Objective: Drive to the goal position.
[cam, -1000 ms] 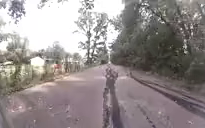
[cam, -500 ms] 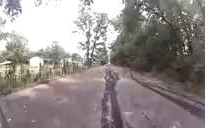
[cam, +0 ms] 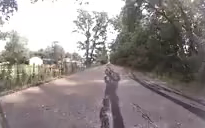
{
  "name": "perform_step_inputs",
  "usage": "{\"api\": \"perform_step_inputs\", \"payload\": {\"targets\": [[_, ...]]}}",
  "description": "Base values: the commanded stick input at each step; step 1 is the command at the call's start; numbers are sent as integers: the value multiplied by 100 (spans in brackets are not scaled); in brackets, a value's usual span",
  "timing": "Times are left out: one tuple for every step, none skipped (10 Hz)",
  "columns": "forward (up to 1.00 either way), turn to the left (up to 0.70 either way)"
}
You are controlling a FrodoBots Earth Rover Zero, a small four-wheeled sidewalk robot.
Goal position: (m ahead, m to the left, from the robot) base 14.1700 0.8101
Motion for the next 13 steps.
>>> {"api": "perform_step_inputs", "payload": {"targets": [[70,0],[70,0],[70,0],[70,0],[70,0],[70,0],[70,0],[70,0],[70,-2],[70,-10],[70,-13],[70,-3],[70,-1]]}}
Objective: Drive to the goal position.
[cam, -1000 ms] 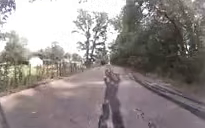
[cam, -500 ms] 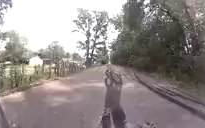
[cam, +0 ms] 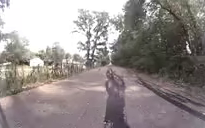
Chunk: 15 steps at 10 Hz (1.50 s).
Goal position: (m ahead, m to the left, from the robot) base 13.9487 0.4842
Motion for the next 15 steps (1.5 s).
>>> {"api": "perform_step_inputs", "payload": {"targets": [[70,0],[70,0],[70,0],[70,0],[70,0],[70,0],[70,0],[70,0],[70,0],[70,0],[70,0],[70,0],[70,0],[70,0],[70,0]]}}
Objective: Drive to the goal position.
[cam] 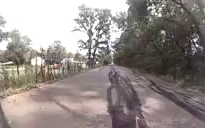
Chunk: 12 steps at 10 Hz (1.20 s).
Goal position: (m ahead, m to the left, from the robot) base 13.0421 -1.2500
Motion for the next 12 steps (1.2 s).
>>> {"api": "perform_step_inputs", "payload": {"targets": [[70,0],[70,0],[70,0],[70,0],[70,-9],[70,-26],[70,-27],[70,-27],[70,-28],[70,-23],[70,-12],[70,-1]]}}
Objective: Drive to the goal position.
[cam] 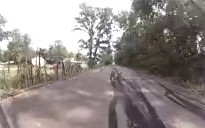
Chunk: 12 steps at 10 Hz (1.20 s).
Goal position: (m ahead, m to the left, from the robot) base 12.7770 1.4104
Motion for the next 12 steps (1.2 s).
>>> {"api": "perform_step_inputs", "payload": {"targets": [[70,0],[70,0],[70,0],[70,0],[70,0],[70,0],[70,0],[70,0],[70,0],[70,0],[70,0],[70,0]]}}
